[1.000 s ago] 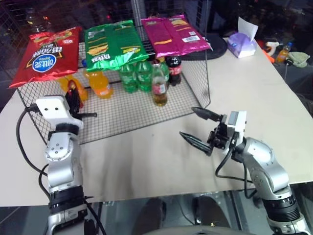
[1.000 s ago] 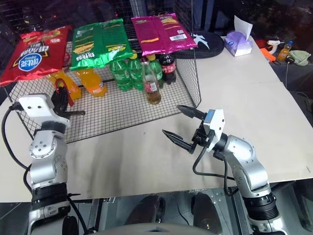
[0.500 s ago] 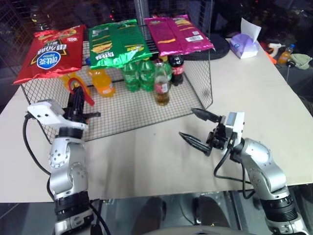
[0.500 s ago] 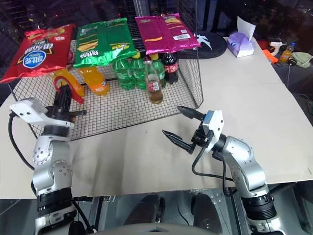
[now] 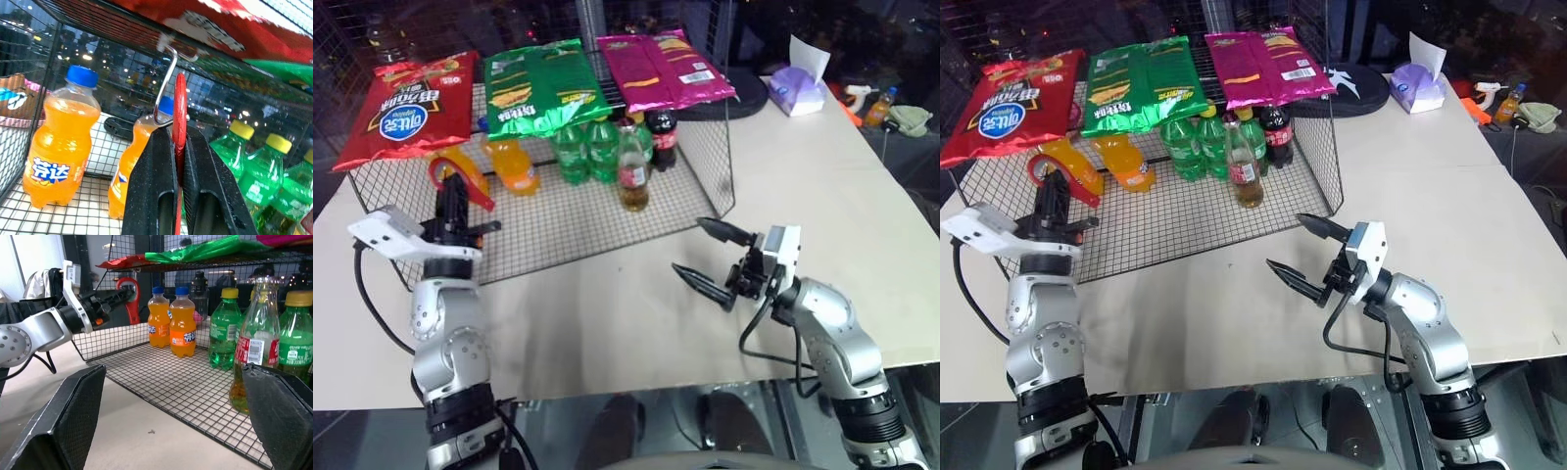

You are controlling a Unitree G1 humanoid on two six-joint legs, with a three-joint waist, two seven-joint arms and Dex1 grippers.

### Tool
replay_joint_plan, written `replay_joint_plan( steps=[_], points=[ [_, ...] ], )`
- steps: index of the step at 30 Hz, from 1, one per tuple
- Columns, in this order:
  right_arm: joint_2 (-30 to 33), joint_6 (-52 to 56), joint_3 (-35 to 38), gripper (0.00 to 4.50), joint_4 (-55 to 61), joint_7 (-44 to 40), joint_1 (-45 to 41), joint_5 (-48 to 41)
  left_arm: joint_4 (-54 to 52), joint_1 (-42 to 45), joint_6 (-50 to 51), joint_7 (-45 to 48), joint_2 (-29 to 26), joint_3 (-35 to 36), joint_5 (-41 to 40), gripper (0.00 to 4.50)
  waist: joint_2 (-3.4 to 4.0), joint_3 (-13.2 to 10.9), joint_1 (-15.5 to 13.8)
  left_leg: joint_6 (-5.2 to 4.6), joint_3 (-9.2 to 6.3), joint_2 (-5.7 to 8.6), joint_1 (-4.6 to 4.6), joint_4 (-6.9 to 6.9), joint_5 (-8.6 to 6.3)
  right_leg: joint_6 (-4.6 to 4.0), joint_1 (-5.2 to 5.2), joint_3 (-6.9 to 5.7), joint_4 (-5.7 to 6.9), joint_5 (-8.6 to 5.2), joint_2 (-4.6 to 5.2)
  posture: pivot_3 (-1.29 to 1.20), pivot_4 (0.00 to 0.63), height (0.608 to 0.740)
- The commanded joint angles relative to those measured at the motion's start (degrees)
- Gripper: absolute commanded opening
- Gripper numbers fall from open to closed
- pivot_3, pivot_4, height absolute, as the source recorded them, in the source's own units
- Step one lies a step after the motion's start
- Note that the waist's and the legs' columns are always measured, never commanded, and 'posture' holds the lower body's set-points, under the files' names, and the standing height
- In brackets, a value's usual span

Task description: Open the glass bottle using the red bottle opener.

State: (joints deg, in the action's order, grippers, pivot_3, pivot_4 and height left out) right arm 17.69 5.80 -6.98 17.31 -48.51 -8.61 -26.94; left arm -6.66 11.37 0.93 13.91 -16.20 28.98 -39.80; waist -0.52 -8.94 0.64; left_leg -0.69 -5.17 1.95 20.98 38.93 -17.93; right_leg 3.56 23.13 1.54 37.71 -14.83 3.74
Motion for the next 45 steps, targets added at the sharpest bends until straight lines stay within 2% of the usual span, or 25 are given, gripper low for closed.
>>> replay_joint_plan(
  steps=[1,6,19,29,36,45],
  points=[
    [-0.45,-1.84,-0.14,4.5,0.65,-0.27,0.11,0.11,-2.29,2.23,0.14,0.03,-1.41,2.46,-3.04,0.03,-0.02,0.0,-0.03,0.0,0.0,0.0,0.0,0.0,0.0,0.0,0.0,0.0,0.0,0.0,-0.01,0.0,0.15,0.74],
    [-0.72,-2.63,-0.19,4.5,0.14,0.0,0.17,0.51,-1.93,3.49,2.7,0.65,-1.15,3.51,-8.09,0.03,-0.02,0.0,-0.05,0.0,0.0,0.0,0.0,0.06,0.0,0.0,-0.01,0.0,0.04,0.0,-0.01,0.0,0.15,0.74],
    [-1.24,-3.67,-0.04,4.5,-0.67,0.39,0.08,1.4,-4.7,-1.07,9.13,6.28,1.32,3.19,-18.92,0.03,-0.02,0.0,0.12,0.0,0.03,-0.01,-0.03,0.08,0.0,0.0,0.0,0.05,0.08,0.0,-0.04,0.0,0.15,0.74],
    [-1.45,-2.86,-0.44,4.5,-0.58,0.37,-0.03,1.49,-8.99,-6.89,16.32,13.4,1.46,-2.43,-23.27,0.03,-0.02,0.0,0.09,0.0,0.03,-0.01,-0.03,0.08,0.0,0.0,-0.01,0.06,0.08,0.0,-0.03,0.0,0.15,0.74],
    [0.99,8.11,-2.36,4.5,2.94,0.79,-0.27,-2.14,-12.8,-8.22,23.74,19.0,1.27,-11.56,-24.73,0.03,0.0,-0.01,0.11,0.0,0.05,-0.01,-0.03,0.08,0.0,-0.01,-0.01,0.08,0.08,0.0,-0.04,0.0,0.15,0.74],
    [3.24,27.64,-4.48,4.5,6.73,2.3,-5.22,-10.06,-11.62,-4.92,32.06,25.25,1.89,-20.84,-26.64,0.03,0.03,-0.02,0.13,-0.01,0.05,-0.02,-0.03,0.08,0.0,-0.01,-0.01,0.08,0.08,-0.01,-0.06,0.0,0.15,0.74]
  ],
)
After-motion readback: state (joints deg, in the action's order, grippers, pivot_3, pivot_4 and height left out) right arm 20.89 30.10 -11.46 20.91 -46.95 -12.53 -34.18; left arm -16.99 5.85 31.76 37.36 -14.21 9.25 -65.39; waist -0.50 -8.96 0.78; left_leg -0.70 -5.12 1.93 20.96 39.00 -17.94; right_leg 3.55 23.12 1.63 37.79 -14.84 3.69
